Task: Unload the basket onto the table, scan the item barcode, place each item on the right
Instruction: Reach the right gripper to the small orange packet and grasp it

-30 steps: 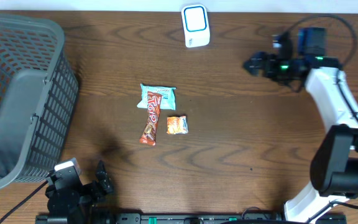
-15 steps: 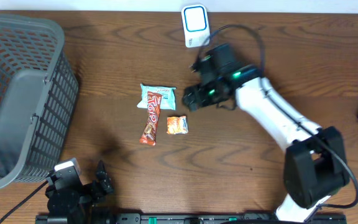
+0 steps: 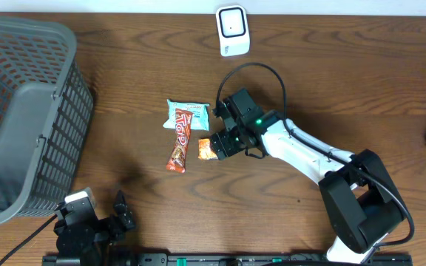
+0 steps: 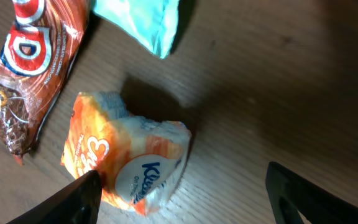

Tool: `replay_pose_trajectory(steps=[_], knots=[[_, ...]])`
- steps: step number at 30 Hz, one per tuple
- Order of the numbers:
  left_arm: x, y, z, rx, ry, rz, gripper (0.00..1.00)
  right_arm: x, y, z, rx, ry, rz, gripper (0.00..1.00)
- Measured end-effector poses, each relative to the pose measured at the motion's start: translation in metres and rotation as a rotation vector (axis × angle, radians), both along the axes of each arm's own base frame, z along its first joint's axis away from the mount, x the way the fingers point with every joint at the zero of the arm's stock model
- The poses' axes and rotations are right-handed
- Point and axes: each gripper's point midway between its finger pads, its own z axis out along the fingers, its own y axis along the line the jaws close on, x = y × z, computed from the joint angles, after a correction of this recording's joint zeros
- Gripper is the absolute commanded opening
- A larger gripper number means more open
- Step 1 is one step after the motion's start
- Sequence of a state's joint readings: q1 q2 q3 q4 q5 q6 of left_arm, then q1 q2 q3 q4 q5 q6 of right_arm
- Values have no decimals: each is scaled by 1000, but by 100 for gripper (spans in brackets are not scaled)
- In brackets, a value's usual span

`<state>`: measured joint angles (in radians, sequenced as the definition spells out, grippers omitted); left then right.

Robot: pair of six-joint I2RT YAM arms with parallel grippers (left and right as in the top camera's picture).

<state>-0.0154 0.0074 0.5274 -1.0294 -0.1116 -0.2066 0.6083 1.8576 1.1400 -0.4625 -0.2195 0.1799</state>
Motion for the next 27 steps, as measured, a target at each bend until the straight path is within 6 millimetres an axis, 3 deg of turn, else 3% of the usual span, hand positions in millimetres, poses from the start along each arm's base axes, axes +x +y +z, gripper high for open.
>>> replay_pose_trajectory(steps=[6,15,18,20,27], knots=[[0,0,0,0,0,0,99,0,6,-1,42,-7,9,68],[0,0,0,0,0,0,99,-3,21,-3,116,26,38,67],[0,0,0,0,0,0,99,-8,28,-16,146,68,65,56],[0,0,0,0,0,0,99,-7,29,-15,169,83,65,53],[0,0,0,0,0,0,99,-6,11,-18,190,159,19,34]])
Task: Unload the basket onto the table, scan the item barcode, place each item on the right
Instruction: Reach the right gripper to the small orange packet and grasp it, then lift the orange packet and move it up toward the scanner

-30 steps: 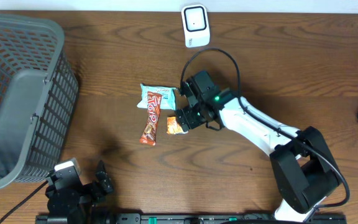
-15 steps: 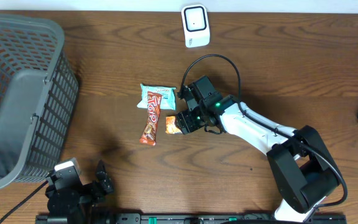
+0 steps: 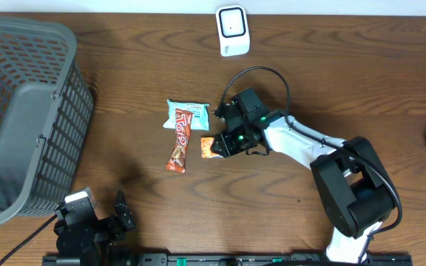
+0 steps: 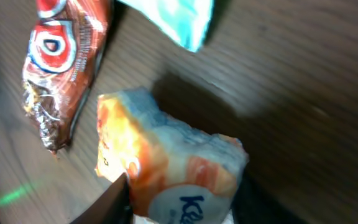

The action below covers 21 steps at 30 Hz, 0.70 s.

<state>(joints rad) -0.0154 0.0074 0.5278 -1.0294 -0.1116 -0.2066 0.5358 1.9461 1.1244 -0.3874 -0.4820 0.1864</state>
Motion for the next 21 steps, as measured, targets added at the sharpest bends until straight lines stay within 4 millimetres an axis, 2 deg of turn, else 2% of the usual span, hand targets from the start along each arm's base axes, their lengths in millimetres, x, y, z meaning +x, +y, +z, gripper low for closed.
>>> replay_pose_trajectory(steps=[4,6,9,12,16,19,21], knots=[[0,0,0,0,0,0,99,0,-1,0,3,5,-3,33],[0,0,0,0,0,0,99,1,-1,0,3,3,-2,27],[0,0,0,0,0,0,99,0,-1,0,5,2,1,9],[0,0,0,0,0,0,99,0,2,2,25,8,3,1],[0,0,0,0,0,0,99,-6,1,4,61,69,4,1],[0,0,0,0,0,0,99,-9,-10,9,76,173,-48,1],[0,0,0,0,0,0,99,-5,-21,19,96,255,-120,1]])
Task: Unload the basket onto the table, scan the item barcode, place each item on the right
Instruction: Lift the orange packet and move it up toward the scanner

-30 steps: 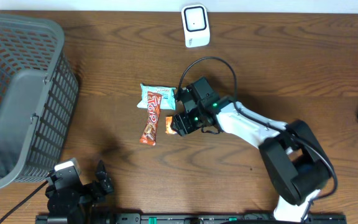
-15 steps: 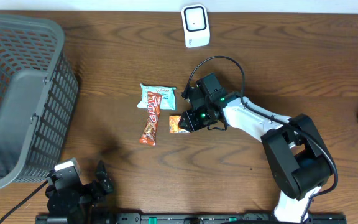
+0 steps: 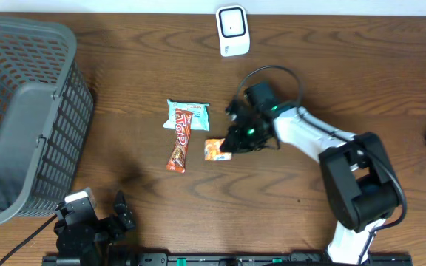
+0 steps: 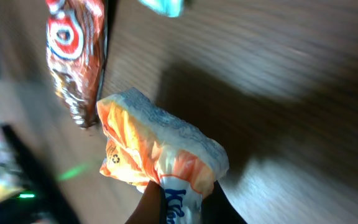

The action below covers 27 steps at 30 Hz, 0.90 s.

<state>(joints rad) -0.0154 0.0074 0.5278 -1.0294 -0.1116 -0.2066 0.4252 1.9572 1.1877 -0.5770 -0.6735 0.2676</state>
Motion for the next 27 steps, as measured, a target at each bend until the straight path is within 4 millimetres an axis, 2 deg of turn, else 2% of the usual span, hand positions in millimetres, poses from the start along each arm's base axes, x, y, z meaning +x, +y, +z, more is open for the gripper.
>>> replay_pose_trajectory(steps=[5,9,13,27], knots=[[0,0,0,0,0,0,99,7,-29,23,79,222,-180,2],[0,0,0,0,0,0,99,-6,-50,36,127,435,-290,1],[0,0,0,0,0,0,99,-22,-58,47,145,587,-340,2],[0,0,0,0,0,0,99,-48,-58,61,182,628,-240,1]])
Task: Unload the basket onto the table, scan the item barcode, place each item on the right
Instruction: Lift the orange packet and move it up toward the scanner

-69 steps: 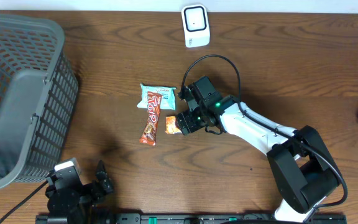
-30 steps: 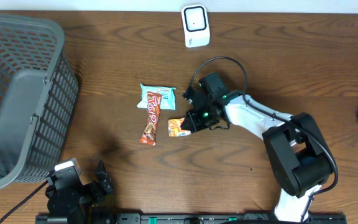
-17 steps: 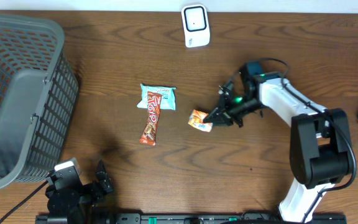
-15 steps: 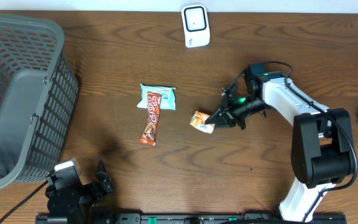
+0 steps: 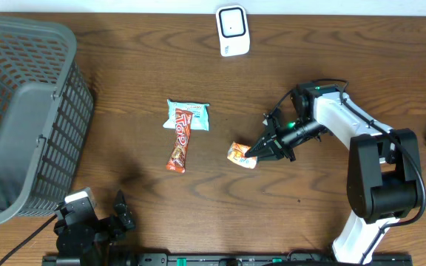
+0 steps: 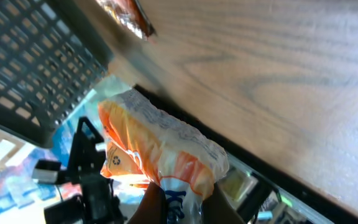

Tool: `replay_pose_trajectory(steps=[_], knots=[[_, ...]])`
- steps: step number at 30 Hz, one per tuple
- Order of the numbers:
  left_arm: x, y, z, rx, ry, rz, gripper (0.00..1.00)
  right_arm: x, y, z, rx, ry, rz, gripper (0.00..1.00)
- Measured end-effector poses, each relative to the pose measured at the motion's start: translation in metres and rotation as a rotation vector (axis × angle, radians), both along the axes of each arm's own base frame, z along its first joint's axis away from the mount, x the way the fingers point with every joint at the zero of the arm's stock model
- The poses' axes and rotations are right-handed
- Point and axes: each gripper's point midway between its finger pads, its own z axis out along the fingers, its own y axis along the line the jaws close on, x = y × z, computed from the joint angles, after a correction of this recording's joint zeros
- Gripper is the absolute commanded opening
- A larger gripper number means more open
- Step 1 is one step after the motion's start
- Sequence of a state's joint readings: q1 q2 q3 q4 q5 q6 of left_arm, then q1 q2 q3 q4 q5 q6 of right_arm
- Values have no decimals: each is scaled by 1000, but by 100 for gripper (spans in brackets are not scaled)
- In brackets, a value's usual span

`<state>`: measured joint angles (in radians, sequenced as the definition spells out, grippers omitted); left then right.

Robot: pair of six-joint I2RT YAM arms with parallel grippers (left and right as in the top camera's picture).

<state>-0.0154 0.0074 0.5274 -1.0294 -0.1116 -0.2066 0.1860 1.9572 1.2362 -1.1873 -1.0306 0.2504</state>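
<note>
An orange and white tissue packet (image 5: 240, 155) hangs above the table right of centre, pinched by my right gripper (image 5: 256, 154), which is shut on it. In the right wrist view the packet (image 6: 157, 152) fills the lower middle, both fingers clamped on its bottom end. The white barcode scanner (image 5: 232, 30) stands at the far edge of the table, well away from the packet. My left gripper (image 5: 121, 207) rests at the near left edge; its jaws cannot be made out.
A brown chocolate bar (image 5: 179, 145) and a light blue packet (image 5: 188, 115) lie left of centre. A grey mesh basket (image 5: 24, 111) fills the left side. Colourful packaging pokes in at the right edge.
My right gripper has moved to the right and lifted with the tissue packet, tilting so that the wrist camera now looks across the table toward the basket.
My right gripper stood open around the tissue packet beside the chocolate bar. Then its fingers were close on the packet. Then it was shut on the packet, slightly right of that spot. Now the packet is held off the table, further right.
</note>
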Motion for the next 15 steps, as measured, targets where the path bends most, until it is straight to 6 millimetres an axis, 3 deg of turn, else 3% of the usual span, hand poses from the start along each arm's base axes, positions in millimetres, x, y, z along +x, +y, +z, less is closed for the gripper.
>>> replay_pose_trajectory(steps=[9,15], knots=[[0,0,0,0,0,0,99,-7,-1,3,20,-17,38,1],[0,0,0,0,0,0,99,22,2,-14,9,-240,74,1]])
